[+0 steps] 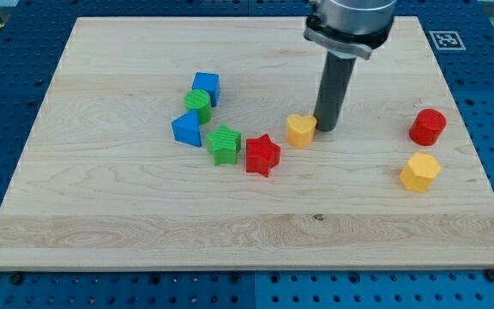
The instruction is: Nudge the yellow hexagon up a bit
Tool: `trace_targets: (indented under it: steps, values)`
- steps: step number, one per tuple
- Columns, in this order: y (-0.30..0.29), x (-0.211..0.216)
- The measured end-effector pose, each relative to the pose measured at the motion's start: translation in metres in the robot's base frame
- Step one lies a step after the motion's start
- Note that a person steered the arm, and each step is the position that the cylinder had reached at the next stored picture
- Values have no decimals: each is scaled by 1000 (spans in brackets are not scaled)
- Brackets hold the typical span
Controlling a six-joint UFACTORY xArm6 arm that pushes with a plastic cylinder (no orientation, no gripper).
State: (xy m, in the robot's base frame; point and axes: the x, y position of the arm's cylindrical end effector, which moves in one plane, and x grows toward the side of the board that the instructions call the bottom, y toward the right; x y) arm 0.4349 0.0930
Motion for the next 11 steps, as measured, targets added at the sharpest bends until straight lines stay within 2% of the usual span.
trace_targets:
  steps: [2, 3, 4, 6, 7, 8, 9, 11]
  values:
    - [-44, -4]
    - [-49, -18]
    - [-19, -28]
    - [11, 53]
    - [36, 90]
    - [72, 144]
    - [110, 120]
    - [112, 89]
